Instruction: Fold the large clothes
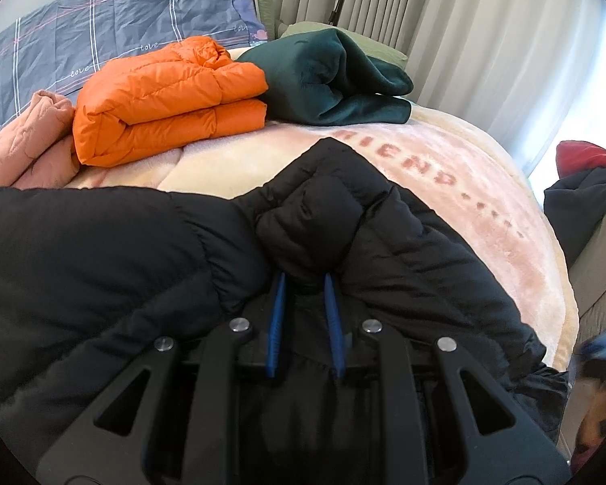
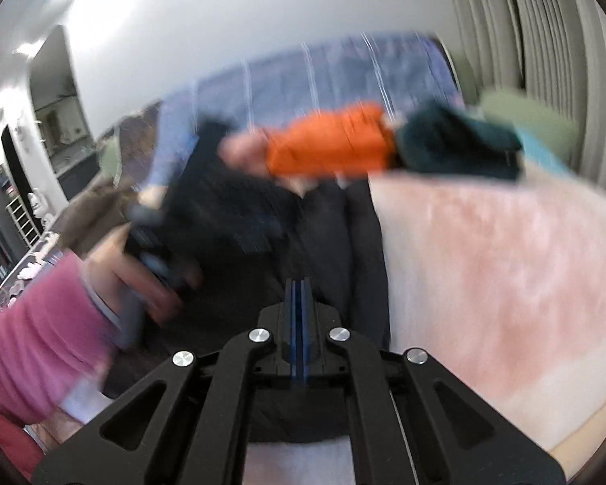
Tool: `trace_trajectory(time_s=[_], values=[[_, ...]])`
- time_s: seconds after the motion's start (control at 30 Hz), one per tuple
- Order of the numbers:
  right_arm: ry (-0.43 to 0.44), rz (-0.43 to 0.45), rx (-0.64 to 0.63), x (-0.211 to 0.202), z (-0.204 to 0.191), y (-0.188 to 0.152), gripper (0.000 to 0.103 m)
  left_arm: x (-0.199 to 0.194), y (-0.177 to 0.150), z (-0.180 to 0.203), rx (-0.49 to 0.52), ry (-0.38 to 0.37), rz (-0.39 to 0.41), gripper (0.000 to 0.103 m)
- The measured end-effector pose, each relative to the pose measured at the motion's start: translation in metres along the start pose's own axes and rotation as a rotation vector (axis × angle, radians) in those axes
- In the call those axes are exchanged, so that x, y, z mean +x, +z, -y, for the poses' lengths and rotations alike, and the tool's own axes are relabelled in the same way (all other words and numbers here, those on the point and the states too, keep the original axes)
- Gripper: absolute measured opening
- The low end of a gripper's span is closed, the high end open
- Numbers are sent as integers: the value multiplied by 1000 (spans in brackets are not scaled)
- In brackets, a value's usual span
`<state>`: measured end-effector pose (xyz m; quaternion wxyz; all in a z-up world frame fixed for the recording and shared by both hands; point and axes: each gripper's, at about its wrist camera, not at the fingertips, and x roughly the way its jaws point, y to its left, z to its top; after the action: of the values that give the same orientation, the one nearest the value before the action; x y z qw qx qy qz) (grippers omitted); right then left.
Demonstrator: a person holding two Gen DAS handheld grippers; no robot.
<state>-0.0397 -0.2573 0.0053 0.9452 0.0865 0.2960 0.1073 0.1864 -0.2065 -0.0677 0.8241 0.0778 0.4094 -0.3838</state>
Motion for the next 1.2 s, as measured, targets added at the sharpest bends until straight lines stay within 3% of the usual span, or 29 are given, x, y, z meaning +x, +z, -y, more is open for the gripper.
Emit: trace_trajectory(time_s=[0.07,0.2,0.23,0.37,0.97,1.07,1.13,1.2], values=[[-2,-14,-9,15,-1,7,1,0,0,0,1,0,1,21],[-77,-195,65,77,16,-15,0,-1,-1,0,2,5,8,21],[-57,-210,87,87,22,-25,0,-1,-1,0,0,4,8,21],[5,-224,207,92,41,-36,0,3,-1,3,16,25,-8,21],[-23,-239,187,99,36,-35,0,5,-3,11,47,65,0,21],[-42,-238,165,99,31,-35,0,-9,2,2,-17,5,17,20],[-56,-234,150,98,29,-35,0,-35,7,-15,-120,-57,70,19],[-59,-235,146,99,28,-35,0,-67,13,-29,-142,-32,147,18]])
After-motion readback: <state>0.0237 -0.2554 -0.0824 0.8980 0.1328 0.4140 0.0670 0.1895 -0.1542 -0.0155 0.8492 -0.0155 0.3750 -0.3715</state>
